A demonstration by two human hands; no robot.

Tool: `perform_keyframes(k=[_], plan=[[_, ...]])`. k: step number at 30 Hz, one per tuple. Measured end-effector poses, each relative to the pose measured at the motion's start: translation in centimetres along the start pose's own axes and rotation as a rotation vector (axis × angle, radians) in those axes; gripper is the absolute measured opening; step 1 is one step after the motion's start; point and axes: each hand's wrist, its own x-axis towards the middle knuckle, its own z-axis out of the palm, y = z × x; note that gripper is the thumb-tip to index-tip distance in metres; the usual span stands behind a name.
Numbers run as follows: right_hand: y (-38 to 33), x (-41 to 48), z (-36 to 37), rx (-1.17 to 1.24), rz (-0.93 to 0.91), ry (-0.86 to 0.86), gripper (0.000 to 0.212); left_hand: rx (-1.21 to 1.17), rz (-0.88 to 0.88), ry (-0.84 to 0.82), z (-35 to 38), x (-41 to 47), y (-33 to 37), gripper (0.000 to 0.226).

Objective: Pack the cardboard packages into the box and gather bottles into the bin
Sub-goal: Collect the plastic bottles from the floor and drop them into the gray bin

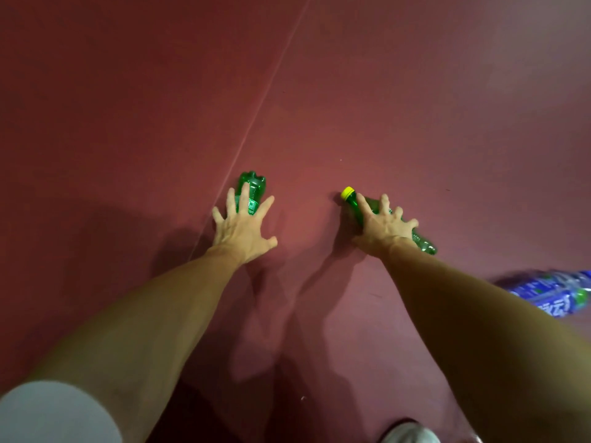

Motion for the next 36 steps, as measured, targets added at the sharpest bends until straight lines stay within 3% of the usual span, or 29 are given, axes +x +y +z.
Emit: perform_keyframes(k=[3, 8, 15, 22, 24, 27, 30, 36], plan=[[-1.1, -0.5, 0.2, -0.037, -0.036, 0.035, 0.087, -0.138, -0.051, -0.081, 0.2, 0.2, 0.1, 0.09], [-3.2, -0.9, 0.8, -0.004, -0.142, 0.028, 0.086, -0.107, 0.119, 0.11, -0.2, -0.4, -0.2, 0.071], [-5.2, -1.8, 1.6, -0.021, -0.239, 0.019, 0.086, -0.178, 0.0, -0.07, -0.2, 0.3, -0.6, 0.089], [-4.2, -2.0, 2.1, -0.027, -0.259, 0.001, 0.102, -0.157, -0.073, -0.052, 0.0, 0.3, -0.7, 0.093], [-4.0, -2.0, 2.0, -0.022, -0.277, 0.017, 0.098, -0.133, -0.081, 0.02, 0.1, 0.4, -0.7, 0.092], [-3.9, -2.2, 1.9, 0.0, -0.333, 0.038, 0.084, -0.093, 0.014, 0.102, 0.2, 0.4, -0.4, 0.084], [-4.3, -2.2, 1.9, 0.02, -0.362, 0.055, 0.08, -0.198, -0.013, 0.048, 0.3, 0.6, 0.1, 0.074], [-4.9, -2.3, 1.6, 0.092, -0.331, -0.034, 0.093, -0.32, -0.033, 0.057, 0.2, 0.6, 0.8, 0.058]])
